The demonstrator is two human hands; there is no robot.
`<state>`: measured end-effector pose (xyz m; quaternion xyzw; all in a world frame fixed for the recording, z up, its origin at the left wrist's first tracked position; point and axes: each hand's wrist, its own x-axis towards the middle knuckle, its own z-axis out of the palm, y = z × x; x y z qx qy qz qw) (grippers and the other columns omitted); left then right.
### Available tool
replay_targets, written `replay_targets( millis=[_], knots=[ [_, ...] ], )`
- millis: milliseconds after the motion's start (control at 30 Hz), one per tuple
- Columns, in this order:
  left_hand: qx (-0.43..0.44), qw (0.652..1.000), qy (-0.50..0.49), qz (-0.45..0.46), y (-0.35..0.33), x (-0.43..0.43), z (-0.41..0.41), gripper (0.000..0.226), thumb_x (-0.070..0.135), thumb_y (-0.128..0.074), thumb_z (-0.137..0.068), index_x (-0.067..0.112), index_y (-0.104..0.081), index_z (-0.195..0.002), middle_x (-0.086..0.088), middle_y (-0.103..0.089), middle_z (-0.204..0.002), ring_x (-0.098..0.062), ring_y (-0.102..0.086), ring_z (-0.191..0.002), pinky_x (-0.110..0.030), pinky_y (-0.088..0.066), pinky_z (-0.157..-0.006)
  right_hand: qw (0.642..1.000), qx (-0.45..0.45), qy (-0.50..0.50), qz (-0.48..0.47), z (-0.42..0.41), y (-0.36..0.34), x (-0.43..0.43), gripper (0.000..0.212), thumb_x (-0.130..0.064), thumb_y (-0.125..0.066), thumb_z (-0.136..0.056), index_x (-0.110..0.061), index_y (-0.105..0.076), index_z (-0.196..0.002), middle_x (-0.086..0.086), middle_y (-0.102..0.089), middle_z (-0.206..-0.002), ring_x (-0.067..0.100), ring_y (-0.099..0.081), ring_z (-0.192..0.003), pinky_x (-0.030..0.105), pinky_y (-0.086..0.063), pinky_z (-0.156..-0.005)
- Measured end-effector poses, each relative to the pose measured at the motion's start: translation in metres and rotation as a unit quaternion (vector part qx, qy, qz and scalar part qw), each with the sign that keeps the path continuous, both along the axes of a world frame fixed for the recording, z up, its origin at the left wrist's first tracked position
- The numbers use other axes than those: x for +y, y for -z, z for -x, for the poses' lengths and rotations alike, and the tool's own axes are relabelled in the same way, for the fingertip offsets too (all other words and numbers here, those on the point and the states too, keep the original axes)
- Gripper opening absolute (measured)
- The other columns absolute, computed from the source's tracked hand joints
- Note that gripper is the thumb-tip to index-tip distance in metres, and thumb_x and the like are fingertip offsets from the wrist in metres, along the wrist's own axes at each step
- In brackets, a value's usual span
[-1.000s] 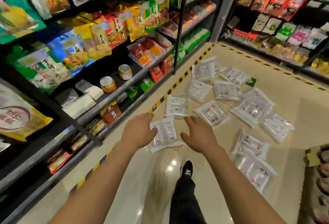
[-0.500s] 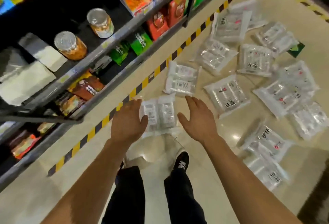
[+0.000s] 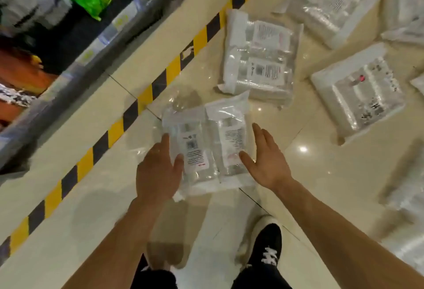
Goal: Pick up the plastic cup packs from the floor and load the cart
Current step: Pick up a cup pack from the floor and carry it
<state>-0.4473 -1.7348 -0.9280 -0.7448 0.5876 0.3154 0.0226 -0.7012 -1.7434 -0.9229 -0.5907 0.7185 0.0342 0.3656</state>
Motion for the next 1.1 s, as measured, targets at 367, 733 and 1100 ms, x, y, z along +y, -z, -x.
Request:
replay_targets(
  millis=[367,733,1100],
  knots=[
    [0.121,0.98,-0.155,-0.031,0.085,-0.008,0.013,0.085,0.043,-0.053,-0.094,0.035,0.009,-0.152,-0.014,-0.052,-0.129,-0.029,-0.059,-0.112,-0.046,-0.052,-0.093,0.98,-0.104,0.171,0.014,-0.019,0.085,-0.021,0.093,-0.051,-0.062,-0.087,-0.036,0.002,-0.153,0.01,-0.039,-0.142,0.026,-0.039,-0.129,0.047,-0.04,-0.104],
    [0.063,0.986,-0.071,0.136,-0.252,-0.051,0.032,0.082,0.062,-0.041,-0.082,0.032,-0.012,-0.152,-0.016,-0.051,-0.131,-0.036,-0.057,-0.108,-0.048,-0.052,-0.085,0.969,-0.092,0.195,0.124,-0.001,-0.241,-0.048,0.088,-0.069,-0.051,-0.084,-0.037,-0.006,-0.152,0.006,-0.052,-0.134,0.024,-0.053,-0.119,0.045,-0.047,-0.097],
    [-0.007,0.96,0.04,0.276,-0.674,-0.092,0.11,0.082,0.072,-0.037,-0.08,0.033,-0.015,-0.149,-0.015,-0.047,-0.135,-0.038,-0.052,-0.112,-0.048,-0.044,-0.088,0.94,-0.03,0.222,0.256,0.072,-0.67,-0.054,0.095,-0.07,-0.053,-0.08,-0.033,-0.005,-0.153,0.011,-0.056,-0.128,0.032,-0.053,-0.116,0.042,-0.048,-0.091]
  ],
)
